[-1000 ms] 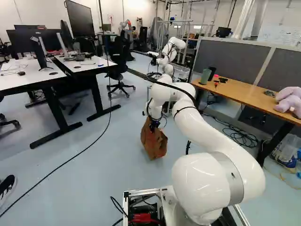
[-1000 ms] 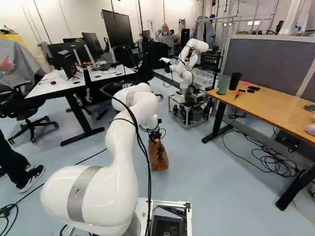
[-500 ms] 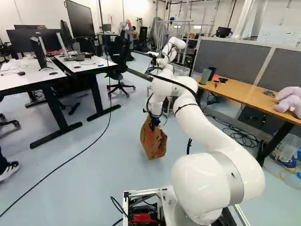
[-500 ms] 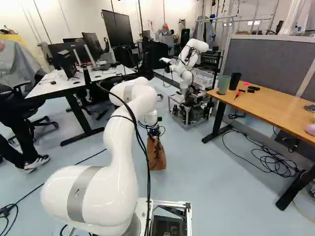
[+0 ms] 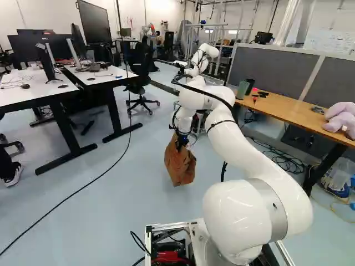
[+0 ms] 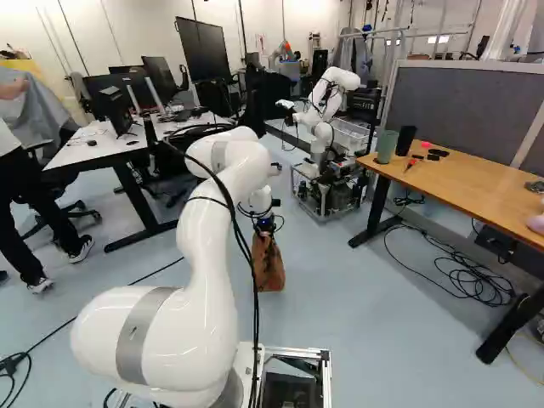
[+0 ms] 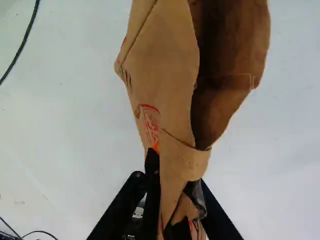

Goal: Pick up the bag on the ground and place it on the table

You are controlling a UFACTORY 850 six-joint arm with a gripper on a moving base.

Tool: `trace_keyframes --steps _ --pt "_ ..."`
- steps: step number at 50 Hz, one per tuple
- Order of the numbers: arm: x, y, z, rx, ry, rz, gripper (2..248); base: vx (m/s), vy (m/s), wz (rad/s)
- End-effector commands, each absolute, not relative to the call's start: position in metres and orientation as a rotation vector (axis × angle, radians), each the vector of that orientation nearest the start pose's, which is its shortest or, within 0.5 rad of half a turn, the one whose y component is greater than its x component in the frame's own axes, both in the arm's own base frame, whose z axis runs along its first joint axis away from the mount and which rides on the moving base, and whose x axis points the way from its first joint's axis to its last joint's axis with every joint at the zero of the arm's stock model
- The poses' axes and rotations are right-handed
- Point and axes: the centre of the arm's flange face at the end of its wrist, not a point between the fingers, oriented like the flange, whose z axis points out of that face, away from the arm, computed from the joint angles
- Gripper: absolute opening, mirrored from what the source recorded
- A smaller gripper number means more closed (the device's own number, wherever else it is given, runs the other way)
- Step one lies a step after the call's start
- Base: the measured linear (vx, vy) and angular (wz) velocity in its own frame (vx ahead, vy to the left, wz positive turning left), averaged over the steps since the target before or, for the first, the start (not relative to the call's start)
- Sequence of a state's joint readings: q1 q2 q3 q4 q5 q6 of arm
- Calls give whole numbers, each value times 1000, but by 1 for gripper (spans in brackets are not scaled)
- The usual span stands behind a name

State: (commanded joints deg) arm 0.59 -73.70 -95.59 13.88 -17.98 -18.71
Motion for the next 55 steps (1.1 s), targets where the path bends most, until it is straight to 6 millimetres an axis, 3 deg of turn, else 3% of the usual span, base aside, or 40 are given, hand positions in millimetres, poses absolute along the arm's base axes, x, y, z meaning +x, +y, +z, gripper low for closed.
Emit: trace_keyframes --steps 55 --pt "669 17 128 -3029 -46 -159 21 0 0 0"
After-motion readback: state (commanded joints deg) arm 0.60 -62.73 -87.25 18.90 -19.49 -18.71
